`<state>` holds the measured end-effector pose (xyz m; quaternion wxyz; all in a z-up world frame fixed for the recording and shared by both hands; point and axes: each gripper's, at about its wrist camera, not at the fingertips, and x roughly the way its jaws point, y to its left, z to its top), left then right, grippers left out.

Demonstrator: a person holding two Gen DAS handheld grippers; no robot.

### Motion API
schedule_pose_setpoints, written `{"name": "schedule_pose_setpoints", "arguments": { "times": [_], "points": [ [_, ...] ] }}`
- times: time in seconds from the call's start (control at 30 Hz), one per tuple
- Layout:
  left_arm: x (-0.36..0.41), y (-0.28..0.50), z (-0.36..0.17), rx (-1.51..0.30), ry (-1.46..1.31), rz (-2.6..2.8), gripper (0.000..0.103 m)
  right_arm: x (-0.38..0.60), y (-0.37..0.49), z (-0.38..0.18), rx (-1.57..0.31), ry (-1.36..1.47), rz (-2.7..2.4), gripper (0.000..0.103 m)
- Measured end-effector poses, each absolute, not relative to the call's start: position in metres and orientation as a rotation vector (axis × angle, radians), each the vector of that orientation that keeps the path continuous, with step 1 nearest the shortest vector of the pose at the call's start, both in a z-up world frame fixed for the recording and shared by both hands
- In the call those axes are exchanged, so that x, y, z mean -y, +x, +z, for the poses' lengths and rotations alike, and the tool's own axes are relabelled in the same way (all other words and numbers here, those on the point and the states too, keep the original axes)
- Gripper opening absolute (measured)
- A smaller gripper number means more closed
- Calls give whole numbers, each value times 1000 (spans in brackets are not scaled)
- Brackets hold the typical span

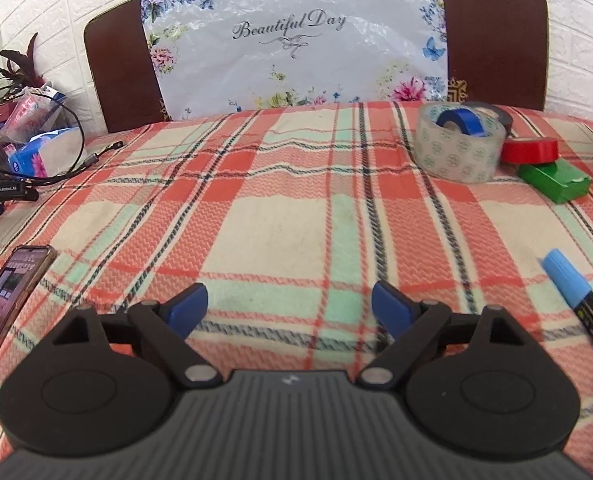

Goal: Organize objects

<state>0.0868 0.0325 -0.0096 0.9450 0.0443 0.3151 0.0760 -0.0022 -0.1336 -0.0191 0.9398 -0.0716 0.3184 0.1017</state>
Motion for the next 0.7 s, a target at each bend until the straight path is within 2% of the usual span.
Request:
{"name": "schedule_pose_setpoints", "arguments": {
  "times": [0.47,0.7],
  "points": [
    [58,72,-2,-791,56,-135,91,216,-24,-18,-663,-16,34,18],
    [104,72,3,-882,81,-253,93,228,-33,-16,-672,59,62,19]
  ]
}}
